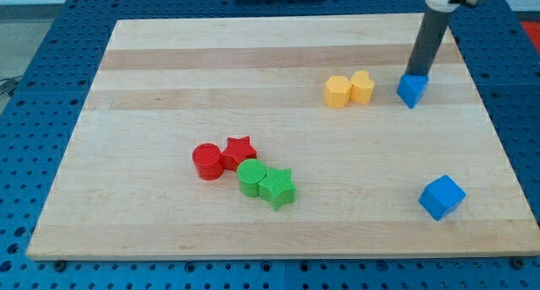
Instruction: Push the blue triangle into the blue cube
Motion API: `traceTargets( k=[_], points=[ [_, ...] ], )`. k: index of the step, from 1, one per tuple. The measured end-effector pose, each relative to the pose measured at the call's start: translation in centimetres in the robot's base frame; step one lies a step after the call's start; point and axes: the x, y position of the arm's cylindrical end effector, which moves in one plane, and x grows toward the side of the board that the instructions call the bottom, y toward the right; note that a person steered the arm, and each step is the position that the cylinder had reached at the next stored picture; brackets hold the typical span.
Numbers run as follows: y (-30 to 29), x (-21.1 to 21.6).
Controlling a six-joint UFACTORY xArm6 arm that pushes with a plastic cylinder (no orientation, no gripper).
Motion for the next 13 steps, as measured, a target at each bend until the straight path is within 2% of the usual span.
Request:
traceTargets(
  k=[1, 3, 4, 5, 6, 7, 8, 9, 10, 12, 13],
  points=[
    [-3.1, 5.8],
    [-6.4, 14.8],
    [-6.5, 15.9],
    [-6.5, 15.2],
    [-7.9, 11.8],
    [-12.2, 12.8],
    [-14.6, 18.4],
    [-14.6, 20.2],
    [-13.2, 20.2],
    [-5.7, 20.3],
    [-5.2, 20.8]
  ],
)
